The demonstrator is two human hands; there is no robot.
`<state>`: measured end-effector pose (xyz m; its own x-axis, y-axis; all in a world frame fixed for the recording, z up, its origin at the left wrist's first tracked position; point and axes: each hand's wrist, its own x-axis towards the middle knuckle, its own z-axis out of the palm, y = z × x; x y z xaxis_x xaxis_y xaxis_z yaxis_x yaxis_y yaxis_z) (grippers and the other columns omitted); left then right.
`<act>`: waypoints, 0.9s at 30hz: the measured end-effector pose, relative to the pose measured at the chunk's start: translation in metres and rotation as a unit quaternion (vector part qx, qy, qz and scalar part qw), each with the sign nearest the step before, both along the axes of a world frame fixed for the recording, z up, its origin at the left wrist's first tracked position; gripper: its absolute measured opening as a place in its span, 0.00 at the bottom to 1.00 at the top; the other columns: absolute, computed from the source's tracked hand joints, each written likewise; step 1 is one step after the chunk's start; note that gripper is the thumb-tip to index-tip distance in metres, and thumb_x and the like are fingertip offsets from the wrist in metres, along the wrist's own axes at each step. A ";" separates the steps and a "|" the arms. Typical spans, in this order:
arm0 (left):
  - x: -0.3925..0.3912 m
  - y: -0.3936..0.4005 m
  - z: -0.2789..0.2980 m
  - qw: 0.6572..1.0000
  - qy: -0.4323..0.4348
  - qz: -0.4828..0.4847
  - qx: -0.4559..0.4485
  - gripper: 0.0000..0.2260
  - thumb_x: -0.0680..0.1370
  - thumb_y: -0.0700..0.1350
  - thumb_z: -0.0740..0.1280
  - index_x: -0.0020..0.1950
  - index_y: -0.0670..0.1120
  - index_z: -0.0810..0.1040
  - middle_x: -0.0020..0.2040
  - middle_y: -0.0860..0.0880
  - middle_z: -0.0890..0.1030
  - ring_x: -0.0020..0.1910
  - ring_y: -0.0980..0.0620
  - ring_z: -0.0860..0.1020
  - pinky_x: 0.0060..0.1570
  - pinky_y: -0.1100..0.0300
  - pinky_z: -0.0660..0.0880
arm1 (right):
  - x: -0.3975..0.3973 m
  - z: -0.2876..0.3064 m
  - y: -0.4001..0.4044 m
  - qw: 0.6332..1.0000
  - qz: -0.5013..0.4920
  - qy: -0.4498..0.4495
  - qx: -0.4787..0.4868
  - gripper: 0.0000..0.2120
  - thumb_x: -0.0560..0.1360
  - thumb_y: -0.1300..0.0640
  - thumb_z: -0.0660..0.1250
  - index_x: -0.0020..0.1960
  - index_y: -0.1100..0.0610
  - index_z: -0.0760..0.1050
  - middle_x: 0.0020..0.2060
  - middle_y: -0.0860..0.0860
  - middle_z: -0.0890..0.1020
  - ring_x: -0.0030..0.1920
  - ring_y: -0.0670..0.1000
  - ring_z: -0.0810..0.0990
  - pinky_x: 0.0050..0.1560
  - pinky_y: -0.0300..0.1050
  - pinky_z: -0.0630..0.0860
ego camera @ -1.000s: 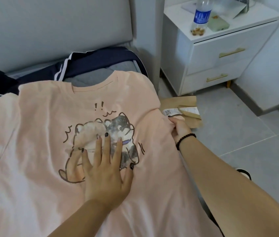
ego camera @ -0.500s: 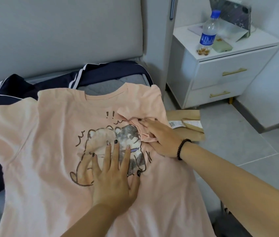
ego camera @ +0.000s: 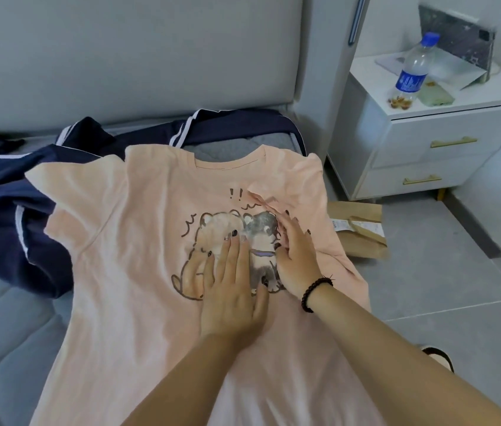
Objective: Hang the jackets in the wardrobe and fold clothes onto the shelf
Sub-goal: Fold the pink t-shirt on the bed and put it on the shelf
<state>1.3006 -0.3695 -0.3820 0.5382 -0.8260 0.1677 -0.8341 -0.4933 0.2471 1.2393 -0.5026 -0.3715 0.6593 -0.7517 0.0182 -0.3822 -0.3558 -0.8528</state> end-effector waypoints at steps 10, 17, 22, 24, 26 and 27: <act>0.047 0.059 0.039 0.947 0.140 0.192 -0.217 0.23 0.81 0.46 0.54 0.77 0.45 0.62 0.79 0.47 0.55 0.78 0.53 0.49 0.76 0.58 0.44 | 0.041 -0.007 0.069 0.955 -0.009 0.290 -0.066 0.31 0.77 0.34 0.43 0.76 0.40 0.37 0.76 0.56 0.35 0.74 0.60 0.30 0.71 0.61 0.31; 0.182 0.076 0.066 0.758 0.203 0.553 -0.280 0.20 0.75 0.51 0.67 0.62 0.39 0.73 0.63 0.41 0.74 0.62 0.39 0.72 0.61 0.44 0.71 | 0.043 -0.029 0.082 0.943 -0.085 0.266 -0.182 0.33 0.76 0.33 0.42 0.78 0.42 0.43 0.77 0.58 0.44 0.76 0.61 0.37 0.73 0.63 0.36; 0.235 0.082 0.078 0.674 0.394 0.576 -0.240 0.34 0.65 0.62 0.72 0.63 0.46 0.68 0.56 0.47 0.77 0.53 0.43 0.76 0.54 0.51 0.71 | 0.047 -0.033 0.084 0.940 -0.104 0.257 -0.198 0.34 0.74 0.33 0.43 0.78 0.43 0.47 0.77 0.60 0.48 0.76 0.62 0.40 0.73 0.65 0.39; 0.247 0.086 0.077 0.666 0.447 0.536 -0.262 0.36 0.62 0.58 0.78 0.64 0.44 0.70 0.54 0.47 0.80 0.52 0.45 0.80 0.56 0.53 0.75 | 0.047 -0.033 0.083 0.940 -0.101 0.263 -0.193 0.34 0.74 0.34 0.42 0.78 0.43 0.46 0.77 0.59 0.47 0.76 0.62 0.39 0.72 0.65 0.39; 0.254 0.088 0.073 0.664 0.487 0.496 -0.276 0.32 0.63 0.54 0.81 0.62 0.45 0.76 0.52 0.47 0.82 0.49 0.48 0.82 0.55 0.52 0.79 | 0.047 -0.033 0.083 0.940 -0.101 0.263 -0.194 0.34 0.74 0.33 0.41 0.78 0.43 0.47 0.77 0.59 0.47 0.76 0.62 0.38 0.72 0.65 0.39; 0.254 0.087 0.070 0.672 0.488 0.487 -0.270 0.28 0.63 0.55 0.81 0.58 0.45 0.77 0.49 0.48 0.83 0.48 0.49 0.82 0.55 0.53 0.79 | 0.047 -0.032 0.083 0.940 -0.102 0.263 -0.194 0.34 0.74 0.33 0.41 0.78 0.43 0.47 0.77 0.59 0.47 0.76 0.62 0.39 0.72 0.65 0.38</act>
